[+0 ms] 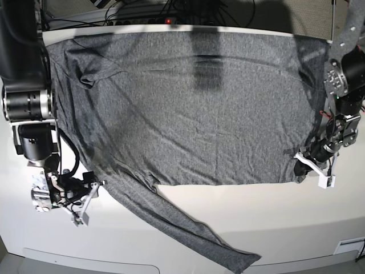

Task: Fold the T-shirt properly
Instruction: 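Release the shirt with the right gripper and move it to the sleeve seam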

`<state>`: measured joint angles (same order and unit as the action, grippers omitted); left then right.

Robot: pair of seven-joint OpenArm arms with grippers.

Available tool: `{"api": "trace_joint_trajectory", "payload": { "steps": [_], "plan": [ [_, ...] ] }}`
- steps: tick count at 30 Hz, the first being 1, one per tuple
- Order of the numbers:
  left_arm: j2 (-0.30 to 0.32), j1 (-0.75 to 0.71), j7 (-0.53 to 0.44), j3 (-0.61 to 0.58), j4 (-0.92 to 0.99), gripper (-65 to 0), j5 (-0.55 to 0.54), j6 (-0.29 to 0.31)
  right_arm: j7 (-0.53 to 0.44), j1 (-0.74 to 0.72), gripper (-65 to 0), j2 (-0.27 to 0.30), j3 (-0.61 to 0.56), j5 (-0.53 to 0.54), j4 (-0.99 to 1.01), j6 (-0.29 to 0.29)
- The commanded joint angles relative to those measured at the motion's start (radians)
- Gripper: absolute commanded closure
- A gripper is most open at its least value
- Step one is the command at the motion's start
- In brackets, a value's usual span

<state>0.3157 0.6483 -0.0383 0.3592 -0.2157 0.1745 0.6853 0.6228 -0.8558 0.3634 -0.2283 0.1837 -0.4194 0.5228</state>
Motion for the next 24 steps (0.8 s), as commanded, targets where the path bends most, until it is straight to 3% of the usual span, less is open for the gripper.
{"api": "trace_joint_trajectory", "payload": {
  "steps": [1,6,16,22,24],
  "plan": [
    [0.009,0.019,0.010,-0.001,-0.006,0.0,0.007,0.003,-0.043,-0.053,-28.4,-0.002,0.003,-0.018,0.010,0.006],
    [0.009,0.019,0.011,-0.001,-0.006,0.0,0.008,0.003,-0.155,-0.055,-28.4,-0.038,0.003,-0.143,0.085,-0.002],
    [0.009,0.019,0.011,-0.001,-0.006,0.0,0.008,0.003,-0.187,-0.011,-28.4,-0.047,0.003,-0.211,0.106,-0.033],
    [0.009,0.019,0.011,-0.001,-0.006,0.0,0.008,0.003,-0.175,0.032,-28.2,-0.048,0.003,-0.207,0.106,-0.022],
    [0.009,0.019,0.011,-0.001,-0.006,0.0,0.008,0.003,-0.157,0.039,-24.3,-0.048,0.003,-0.206,0.106,-0.004]
  ]
}}
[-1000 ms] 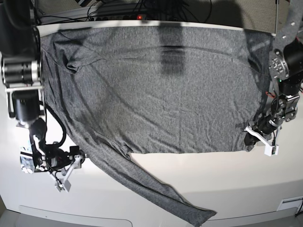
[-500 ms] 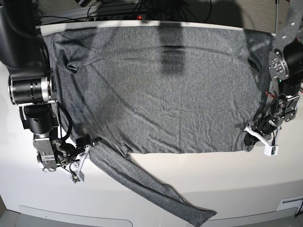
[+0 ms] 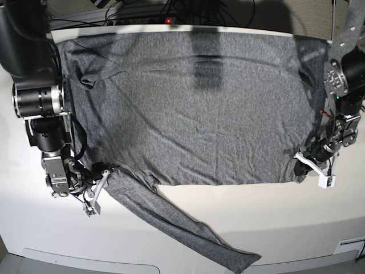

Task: Fold the T-shirt properly
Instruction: 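Release the shirt with the right gripper and move it to the sleeve seam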

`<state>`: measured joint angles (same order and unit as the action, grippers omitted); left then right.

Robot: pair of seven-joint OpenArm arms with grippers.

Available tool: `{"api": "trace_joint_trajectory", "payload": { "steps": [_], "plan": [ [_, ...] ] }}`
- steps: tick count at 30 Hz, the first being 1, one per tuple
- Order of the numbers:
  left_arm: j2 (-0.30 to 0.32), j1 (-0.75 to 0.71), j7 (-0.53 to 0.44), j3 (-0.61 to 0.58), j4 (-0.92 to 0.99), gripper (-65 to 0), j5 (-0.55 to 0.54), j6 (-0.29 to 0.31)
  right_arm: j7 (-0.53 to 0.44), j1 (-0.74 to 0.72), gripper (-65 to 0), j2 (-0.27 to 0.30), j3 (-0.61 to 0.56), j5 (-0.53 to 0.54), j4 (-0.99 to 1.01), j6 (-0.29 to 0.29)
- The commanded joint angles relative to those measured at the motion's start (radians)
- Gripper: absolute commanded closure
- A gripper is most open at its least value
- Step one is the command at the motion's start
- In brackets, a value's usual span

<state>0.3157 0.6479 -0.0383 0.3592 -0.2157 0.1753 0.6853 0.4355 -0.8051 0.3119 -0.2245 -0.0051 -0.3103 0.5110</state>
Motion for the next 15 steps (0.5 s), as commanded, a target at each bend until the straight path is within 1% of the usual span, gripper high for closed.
{"api": "trace_joint_trajectory", "payload": {
  "steps": [1,3,5,7,9,11,12,13,15],
  "plan": [
    [0.009,0.019,0.011,-0.001,-0.006,0.0,0.006,0.003,0.040,-0.008,-20.6,0.003,-0.001,-0.013,-0.003,0.013],
    [0.009,0.019,0.011,-0.001,-0.006,0.0,0.006,0.003,0.056,-0.006,-12.8,0.004,-0.001,0.009,-0.003,0.013],
    [0.009,0.019,0.012,-0.001,-0.006,0.0,0.006,0.003,0.067,-0.005,-6.9,0.004,-0.001,0.012,-0.003,0.013],
    [0.009,0.019,0.012,-0.001,-0.006,0.0,0.006,0.003,0.071,-0.006,-2.5,0.004,-0.001,0.011,-0.003,0.013],
    [0.009,0.019,0.013,-0.001,-0.006,0.0,0.007,0.003,0.072,-0.006,-0.8,0.004,-0.001,0.011,-0.003,0.013],
    [0.009,0.019,0.015,-0.001,-0.006,0.0,0.006,0.003,0.067,-0.010,-1.6,0.004,-0.001,0.012,-0.003,0.013],
    [0.009,0.019,0.015,-0.001,-0.006,0.0,0.007,0.003,0.063,-0.014,-4.5,0.004,-0.001,0.012,-0.003,0.013],
    [0.009,0.019,0.015,-0.001,-0.006,0.0,0.007,0.003,0.061,-0.022,-9.1,0.005,-0.001,0.012,-0.003,0.014],
    [0.009,0.019,0.015,-0.001,-0.006,0.0,0.007,0.003,0.062,-0.047,-20.3,0.005,-0.001,0.013,-0.003,0.014]
  ]
}}
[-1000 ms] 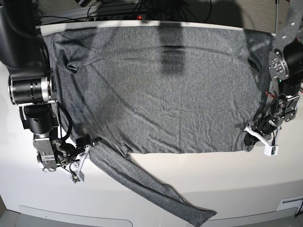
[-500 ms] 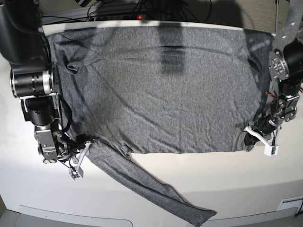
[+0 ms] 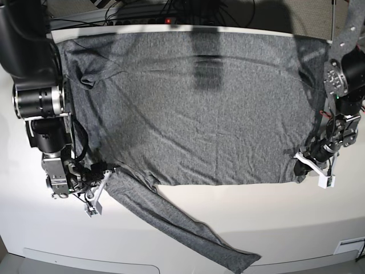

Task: Fold the T-shirt properly
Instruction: 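Release the shirt with the right gripper and move it to the sleeve seam, then grasp the shirt edge at the sleeve seam with the right gripper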

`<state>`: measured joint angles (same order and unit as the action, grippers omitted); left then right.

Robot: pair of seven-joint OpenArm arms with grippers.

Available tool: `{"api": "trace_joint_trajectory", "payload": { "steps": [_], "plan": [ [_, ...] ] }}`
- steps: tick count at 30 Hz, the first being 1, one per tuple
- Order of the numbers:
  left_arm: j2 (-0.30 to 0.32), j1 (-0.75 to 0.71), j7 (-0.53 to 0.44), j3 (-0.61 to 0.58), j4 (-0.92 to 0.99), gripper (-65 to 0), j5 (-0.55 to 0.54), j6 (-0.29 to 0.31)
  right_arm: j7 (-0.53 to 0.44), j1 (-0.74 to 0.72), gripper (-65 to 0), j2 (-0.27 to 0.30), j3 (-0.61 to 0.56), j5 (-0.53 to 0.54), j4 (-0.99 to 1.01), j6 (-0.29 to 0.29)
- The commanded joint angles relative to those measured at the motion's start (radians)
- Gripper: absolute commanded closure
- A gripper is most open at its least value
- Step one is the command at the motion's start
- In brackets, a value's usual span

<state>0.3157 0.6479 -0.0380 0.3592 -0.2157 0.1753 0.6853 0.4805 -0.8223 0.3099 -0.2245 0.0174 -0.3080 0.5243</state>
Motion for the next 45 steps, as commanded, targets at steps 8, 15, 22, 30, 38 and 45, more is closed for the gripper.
{"api": "trace_joint_trajectory", "payload": {
  "steps": [8,15,22,30,38,45],
  "plan": [
    [0.009,0.019,0.015,-0.001,-0.006,0.0,0.007,0.003,0.021,-0.073,-36.6,0.034,-0.001,0.020,-0.006,0.005],
    [0.009,0.019,0.014,-0.001,-0.006,0.0,0.007,0.003,-0.034,0.011,-36.6,0.056,-0.001,0.021,-0.006,0.015],
    [0.009,0.019,0.015,-0.001,-0.006,0.0,0.007,0.003,0.047,0.022,-35.6,0.023,-0.001,0.092,-0.006,0.091],
    [0.009,0.019,0.014,-0.001,-0.006,0.0,0.006,0.003,0.140,0.022,-24.3,0.008,-0.001,0.092,-0.006,0.090],
    [0.009,0.019,0.015,-0.001,-0.006,0.0,0.007,0.003,0.164,0.022,-1.9,0.003,-0.001,0.095,-0.006,0.090],
    [0.009,0.020,0.014,-0.001,-0.007,0.0,-0.066,0.003,0.033,0.019,0.0,0.004,-0.001,0.093,-0.006,0.089]
  ]
}}
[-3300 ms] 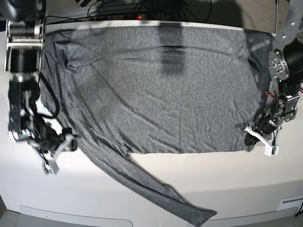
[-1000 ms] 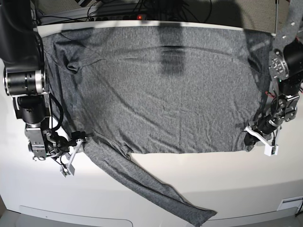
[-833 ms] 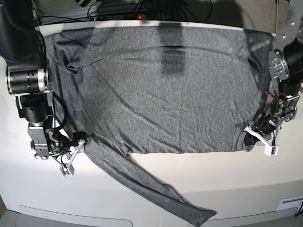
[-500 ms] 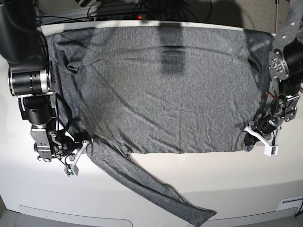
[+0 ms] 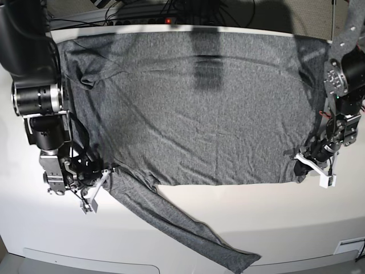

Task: Fold the T-shirt properly
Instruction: 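Grasp the shirt edge at the sleeve seam with the right gripper, then lift the side edge with both grippers and fold it over the shirt body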

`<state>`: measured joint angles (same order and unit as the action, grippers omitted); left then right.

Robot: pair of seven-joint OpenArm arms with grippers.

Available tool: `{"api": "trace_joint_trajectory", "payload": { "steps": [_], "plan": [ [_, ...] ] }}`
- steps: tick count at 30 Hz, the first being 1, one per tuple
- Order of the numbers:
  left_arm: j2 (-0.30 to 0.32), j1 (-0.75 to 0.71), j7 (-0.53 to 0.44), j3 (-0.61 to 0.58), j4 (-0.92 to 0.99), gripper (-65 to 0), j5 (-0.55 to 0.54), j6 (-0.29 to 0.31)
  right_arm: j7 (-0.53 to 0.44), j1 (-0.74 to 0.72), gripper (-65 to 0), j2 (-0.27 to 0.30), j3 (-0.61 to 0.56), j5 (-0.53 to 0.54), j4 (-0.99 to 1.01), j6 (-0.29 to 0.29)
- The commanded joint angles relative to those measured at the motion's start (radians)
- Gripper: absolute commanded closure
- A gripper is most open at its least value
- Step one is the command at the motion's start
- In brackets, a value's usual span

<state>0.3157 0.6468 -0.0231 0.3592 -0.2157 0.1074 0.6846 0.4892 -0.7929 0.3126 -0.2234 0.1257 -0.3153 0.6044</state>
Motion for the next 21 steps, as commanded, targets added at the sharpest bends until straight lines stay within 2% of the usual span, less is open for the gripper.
{"api": "trace_joint_trajectory", "payload": {
  "steps": [1,6,11,17,21],
  "plan": [
    [0.009,0.024,0.000,-0.001,-0.009,0.0,-0.014,0.004,0.008,-0.014,0.0,0.004,-0.002,-0.017,0.000,0.009],
    [0.014,0.047,0.021,-0.001,-0.037,0.0,-0.007,0.006,0.014,-0.036,0.0,0.009,-0.002,-0.017,-0.027,0.009],
    [0.014,0.057,0.133,-0.001,-0.132,0.0,-0.010,0.014,0.040,-0.036,0.0,0.017,-0.002,-0.016,-0.093,0.009],
    [0.019,0.053,0.305,-0.001,-0.240,0.0,-0.127,0.014,0.113,-0.035,0.0,0.037,0.004,0.018,-0.170,0.009],
    [0.026,0.044,0.345,-0.001,-0.262,0.0,-0.166,0.014,0.172,-0.032,0.0,0.074,0.005,0.089,-0.223,0.010]
  ]
}}
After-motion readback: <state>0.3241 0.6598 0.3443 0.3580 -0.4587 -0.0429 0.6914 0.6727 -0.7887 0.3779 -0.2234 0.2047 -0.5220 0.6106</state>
